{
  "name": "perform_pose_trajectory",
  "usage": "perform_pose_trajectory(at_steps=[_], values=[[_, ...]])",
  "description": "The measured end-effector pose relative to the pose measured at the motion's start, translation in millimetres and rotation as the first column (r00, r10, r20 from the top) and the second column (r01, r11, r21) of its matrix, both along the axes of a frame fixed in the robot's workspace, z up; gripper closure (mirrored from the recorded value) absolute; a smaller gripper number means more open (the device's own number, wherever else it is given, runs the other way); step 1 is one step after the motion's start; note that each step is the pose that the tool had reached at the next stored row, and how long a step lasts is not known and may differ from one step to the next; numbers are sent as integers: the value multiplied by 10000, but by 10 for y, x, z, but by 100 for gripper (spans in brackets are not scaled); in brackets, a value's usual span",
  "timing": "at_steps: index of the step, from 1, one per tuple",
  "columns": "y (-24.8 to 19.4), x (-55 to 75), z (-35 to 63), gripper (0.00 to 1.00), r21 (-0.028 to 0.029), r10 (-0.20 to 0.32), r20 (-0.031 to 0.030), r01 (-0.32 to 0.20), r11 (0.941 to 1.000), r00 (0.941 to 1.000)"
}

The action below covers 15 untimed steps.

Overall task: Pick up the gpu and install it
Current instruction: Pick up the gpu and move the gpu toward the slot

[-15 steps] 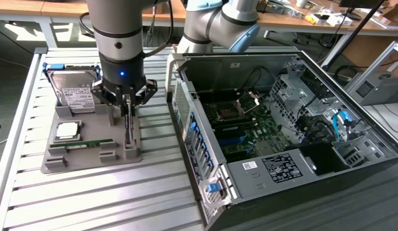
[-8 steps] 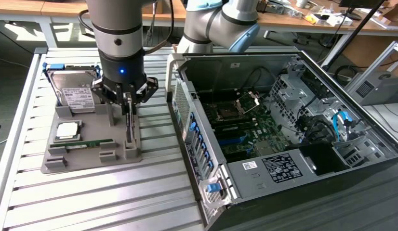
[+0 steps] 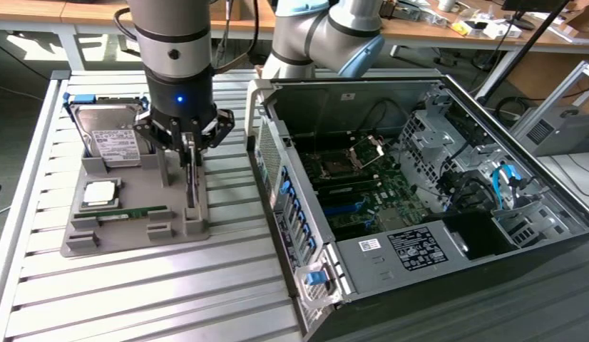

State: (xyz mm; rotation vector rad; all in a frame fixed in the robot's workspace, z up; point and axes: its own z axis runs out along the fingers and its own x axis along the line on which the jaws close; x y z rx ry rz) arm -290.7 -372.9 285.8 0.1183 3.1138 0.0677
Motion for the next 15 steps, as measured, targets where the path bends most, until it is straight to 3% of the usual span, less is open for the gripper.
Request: perform_pose_trajectory(at_steps=[15], values=[[0, 0, 169, 73, 0, 0, 0, 0, 10000, 10000]])
